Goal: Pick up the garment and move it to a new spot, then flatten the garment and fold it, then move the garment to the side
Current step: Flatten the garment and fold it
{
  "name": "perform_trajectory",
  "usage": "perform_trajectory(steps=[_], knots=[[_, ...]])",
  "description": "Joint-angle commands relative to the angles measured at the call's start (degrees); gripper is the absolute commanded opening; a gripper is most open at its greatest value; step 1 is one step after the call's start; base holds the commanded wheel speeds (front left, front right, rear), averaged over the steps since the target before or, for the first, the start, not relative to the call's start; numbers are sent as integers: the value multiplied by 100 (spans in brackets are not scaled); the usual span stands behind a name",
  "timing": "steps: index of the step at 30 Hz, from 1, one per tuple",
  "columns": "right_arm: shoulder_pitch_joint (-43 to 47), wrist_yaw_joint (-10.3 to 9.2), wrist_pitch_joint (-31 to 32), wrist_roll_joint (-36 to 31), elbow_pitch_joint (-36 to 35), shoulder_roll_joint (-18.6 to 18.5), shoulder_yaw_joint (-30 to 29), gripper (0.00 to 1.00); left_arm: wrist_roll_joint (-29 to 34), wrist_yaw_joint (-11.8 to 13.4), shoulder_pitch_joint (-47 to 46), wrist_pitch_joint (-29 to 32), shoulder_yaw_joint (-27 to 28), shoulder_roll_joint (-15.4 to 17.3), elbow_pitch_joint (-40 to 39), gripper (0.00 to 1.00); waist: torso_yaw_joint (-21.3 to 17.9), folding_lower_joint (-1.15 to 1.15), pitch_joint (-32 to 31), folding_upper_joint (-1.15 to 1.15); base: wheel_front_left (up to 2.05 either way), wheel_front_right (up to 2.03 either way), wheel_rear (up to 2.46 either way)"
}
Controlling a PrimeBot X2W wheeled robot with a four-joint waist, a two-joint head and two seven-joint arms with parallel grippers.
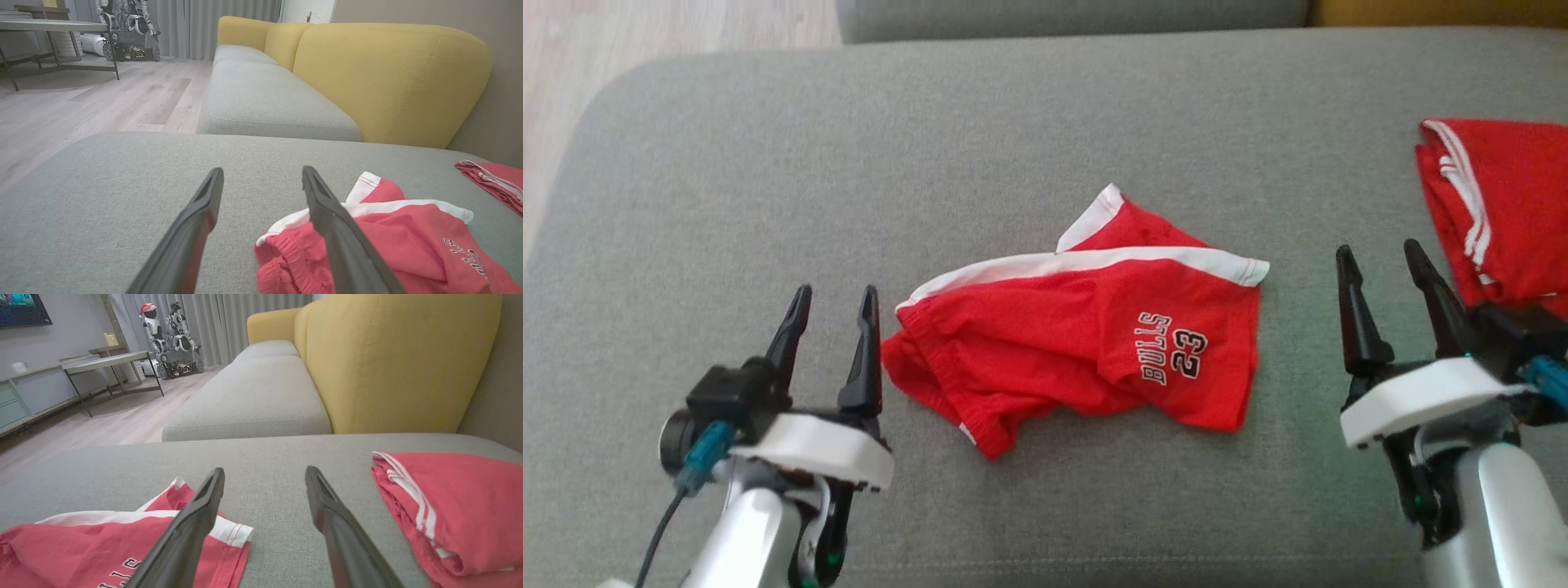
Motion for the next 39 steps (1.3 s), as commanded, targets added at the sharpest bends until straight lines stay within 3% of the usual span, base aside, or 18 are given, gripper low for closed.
perform_trajectory(steps=[1,11,27,34,39], knots=[[51,-5,69,-57,-431,-48,186,100,24,21,-21,-39,274,131,-162,100,-56,0,-136,0,0,0,0],[751,-5,455,-127,-1398,-2,325,100,-77,109,302,185,313,274,-227,100,-191,0,-378,0,0,0,0],[895,-5,611,-55,-1496,69,347,100,-128,154,291,301,236,307,-332,100,-226,0,-416,0,0,0,0],[787,-5,631,-33,-1527,81,399,100,-184,-231,-266,750,-208,157,-155,100,-286,0,-223,0,0,0,0],[707,-5,626,30,-1470,94,475,100,-335,-413,-597,1284,-434,10,444,100,-402,0,-98,0,0,0,0]])
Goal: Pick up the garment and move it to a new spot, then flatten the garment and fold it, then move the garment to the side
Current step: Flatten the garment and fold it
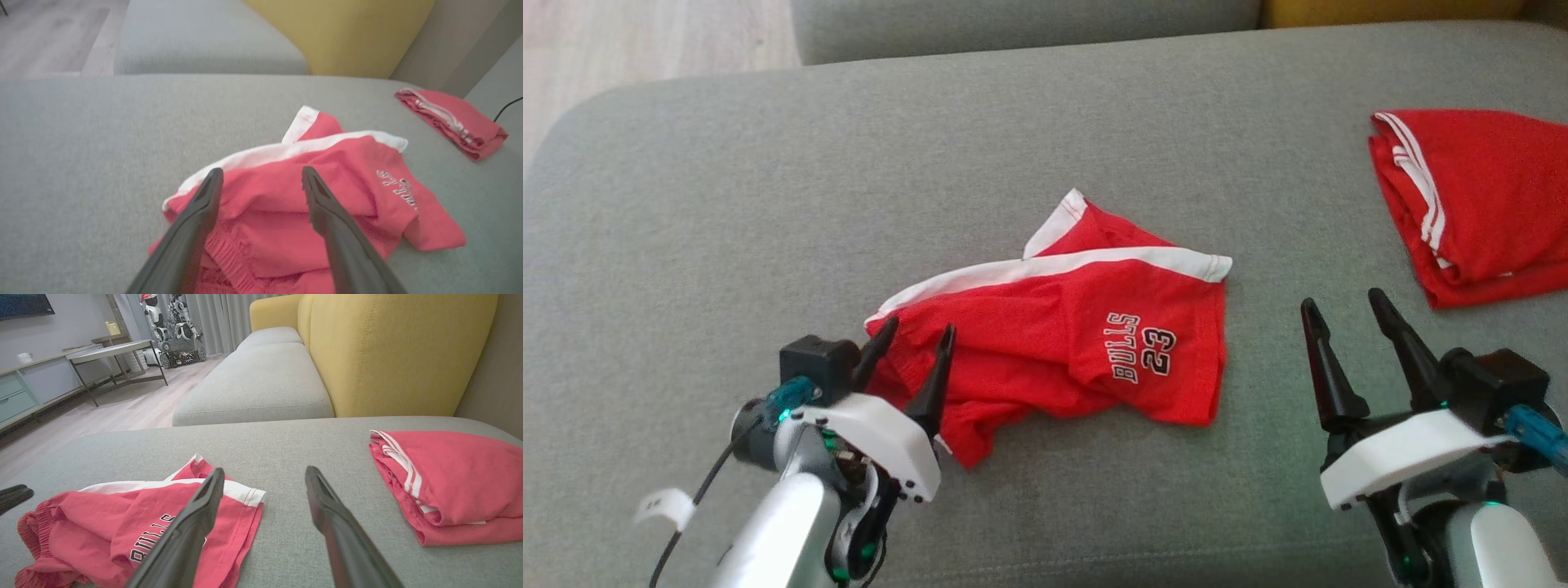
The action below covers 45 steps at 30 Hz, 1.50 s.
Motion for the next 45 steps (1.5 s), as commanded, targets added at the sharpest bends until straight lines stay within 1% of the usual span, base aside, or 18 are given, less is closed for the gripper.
perform_trajectory(steps=[1,4,10,13,20,21,22,23,25,28,31,34,37,41,45], knots=[[-280,-5,-5,37,-183,4,166,100,-84,-2,-271,127,197,12,83,100,-89,0,61,0,0,0,0],[-292,-5,-24,55,-153,9,158,100,-200,87,-262,181,289,-37,305,100,-161,0,91,0,0,0,0],[-275,-5,-49,70,-143,21,87,100,-295,298,-111,127,452,-22,422,100,-187,0,196,0,0,0,0],[-291,-5,-54,75,-138,25,90,100,-301,321,-104,167,443,-18,474,100,-182,0,241,0,0,0,0],[-378,-5,-73,106,-95,37,128,100,-373,248,-197,270,369,-52,726,100,-183,0,320,0,0,0,0],[-385,-5,-73,113,-88,38,132,100,-379,230,-209,299,351,-49,771,50,-185,0,324,0,0,0,0],[-390,-5,-74,118,-81,39,134,100,-381,213,-218,324,332,-41,818,28,-188,0,326,0,0,0,0],[-395,-5,-75,124,-75,40,136,100,-379,196,-229,332,315,-32,860,0,-192,0,326,0,0,0,0],[-405,-5,-77,138,-65,42,141,100,-350,175,-255,307,282,-10,918,0,-202,0,328,0,0,0,0],[-399,-5,-70,154,-51,44,126,100,-269,215,-293,97,285,21,879,0,-201,0,304,0,0,0,0],[-374,-5,-54,160,-46,46,97,100,-214,225,-306,-51,281,67,730,0,-175,0,273,0,0,0,0],[-344,-5,-28,185,-39,47,89,100,-230,186,-211,-60,261,132,459,0,-139,0,225,0,0,0,0],[-308,-5,5,199,-48,49,72,100,-334,133,30,114,218,198,93,0,-98,0,173,0,0,0,0],[-232,-5,63,248,-71,53,51,100,-645,48,531,573,148,275,-437,0,-48,0,119,0,0,0,0],[-188,-5,109,281,-83,55,35,100,-804,92,954,963,72,387,-751,0,-11,0,100,0,0,0,0]])
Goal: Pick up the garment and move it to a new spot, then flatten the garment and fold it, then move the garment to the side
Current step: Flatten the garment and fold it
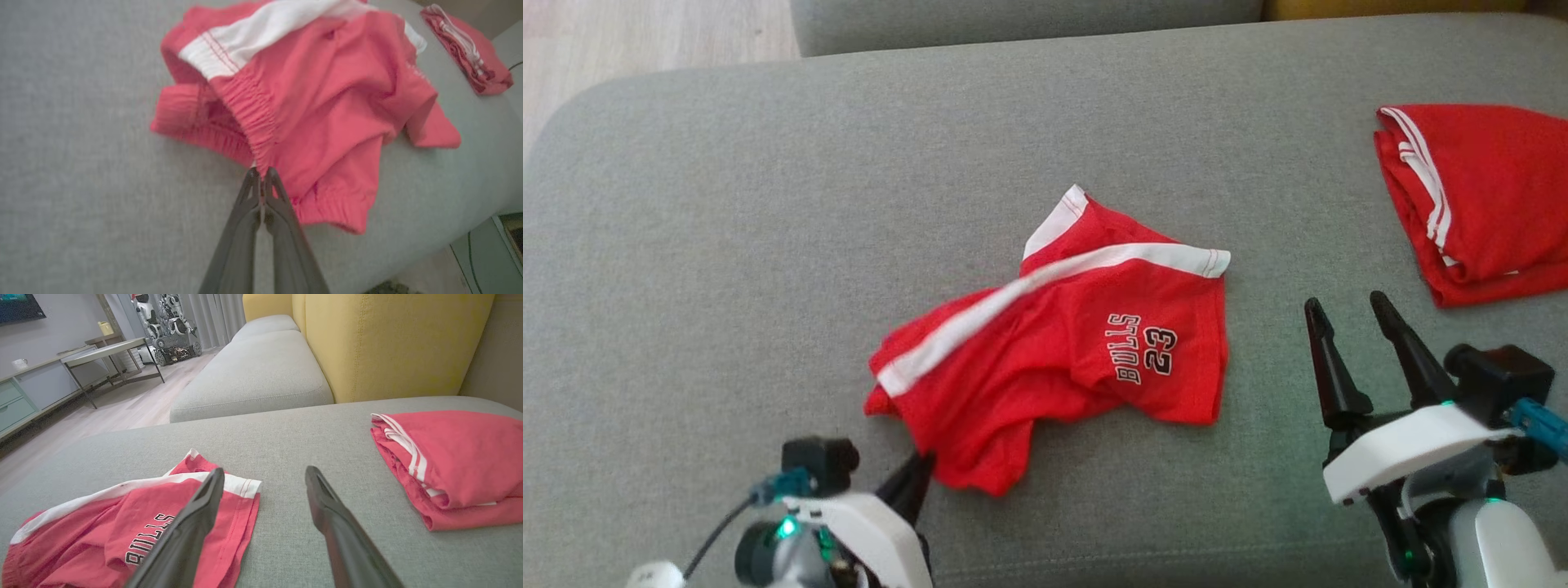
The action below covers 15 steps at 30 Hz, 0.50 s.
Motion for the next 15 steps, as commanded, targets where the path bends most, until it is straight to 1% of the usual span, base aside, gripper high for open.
perform_trajectory(steps=[1,4,8,9,10,13,15], knots=[[-106,-5,13,57,-237,-17,115,100,-55,19,-166,43,160,89,-248,0,9,0,3,0,0,0,0],[-109,-5,35,77,-239,-16,106,100,-92,42,-96,91,133,78,-152,0,18,0,12,0,0,0,0],[-120,-5,52,131,-243,-15,101,100,-115,55,-205,2,168,24,214,0,11,0,9,0,0,0,0],[-123,-5,55,144,-241,-15,100,100,-105,64,-246,-53,184,11,302,23,2,0,2,0,0,0,0],[-125,-5,56,158,-239,-15,97,100,-122,64,-281,-120,209,-21,372,100,-6,0,-7,0,0,0,0],[-121,-5,45,189,-240,-15,84,100,-142,60,-327,-250,248,-64,469,100,-21,0,-46,0,0,0,0],[-109,-5,30,190,-249,-14,79,100,-130,101,-336,-412,305,-84,511,100,-30,0,-101,0,0,0,0]])
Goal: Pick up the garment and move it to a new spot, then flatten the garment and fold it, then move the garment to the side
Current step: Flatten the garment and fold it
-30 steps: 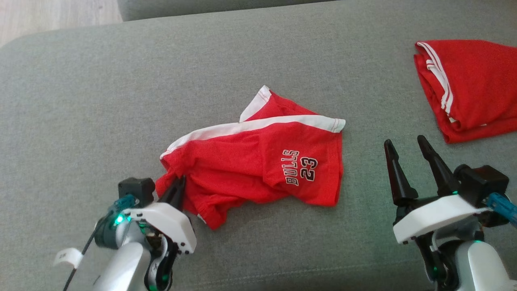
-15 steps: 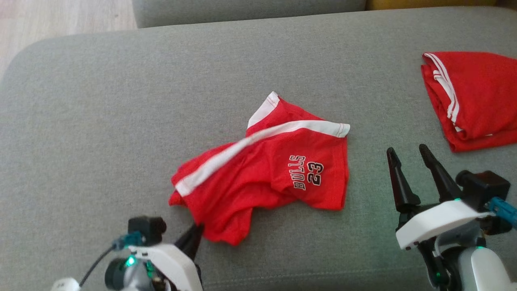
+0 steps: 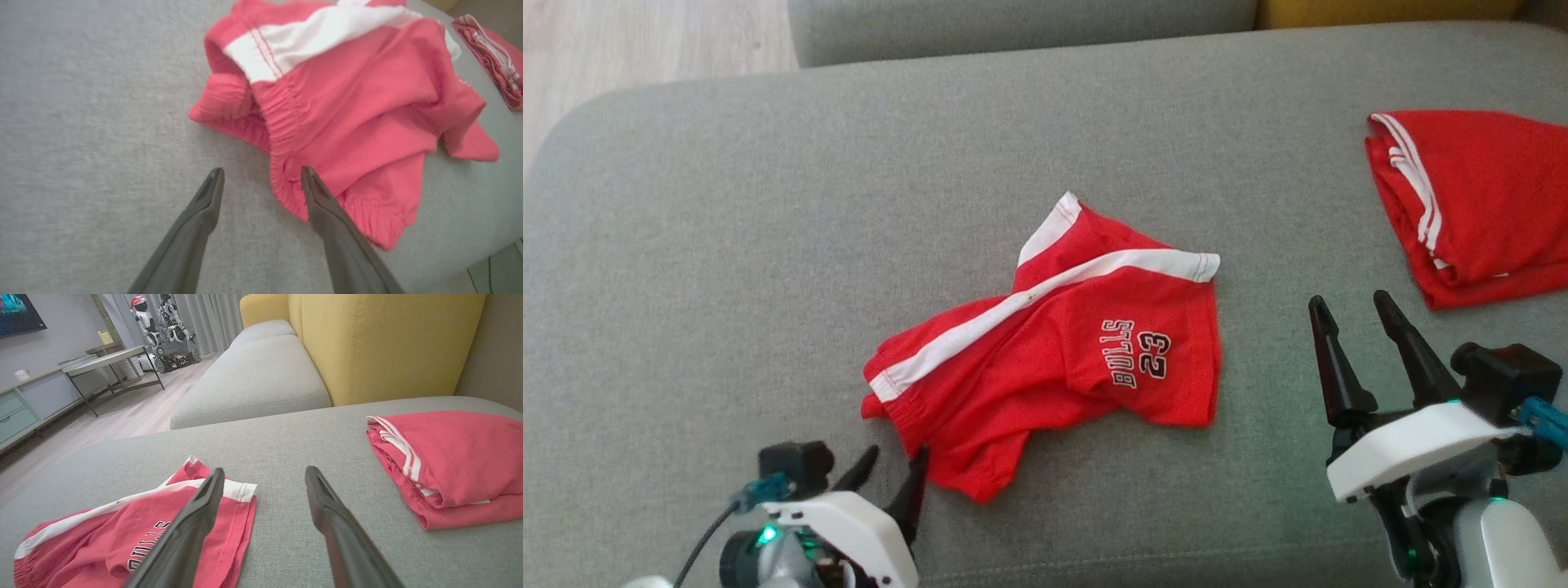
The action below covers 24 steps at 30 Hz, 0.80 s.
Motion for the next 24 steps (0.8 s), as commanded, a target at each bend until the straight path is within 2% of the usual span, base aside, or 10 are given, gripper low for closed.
perform_trajectory(steps=[1,4,11,18,24], knots=[[-98,-5,-19,33,-251,-19,122,100,-6,69,-241,-172,269,22,-147,100,-9,0,-61,0,0,0,0],[-46,-5,-34,-20,-287,-19,119,100,183,299,-202,-647,400,41,-302,100,15,0,-189,0,0,0,0],[13,-5,-25,-168,-375,-19,132,100,639,616,-291,-1545,579,130,-803,100,110,0,-361,0,0,0,0],[58,-5,-53,-279,-382,-30,161,100,981,927,-292,-1729,715,315,-1240,100,163,0,-512,0,0,0,0],[106,-5,-59,-275,-384,-29,147,100,1028,992,-98,-1583,657,427,-1356,100,157,0,-565,0,0,0,0]])
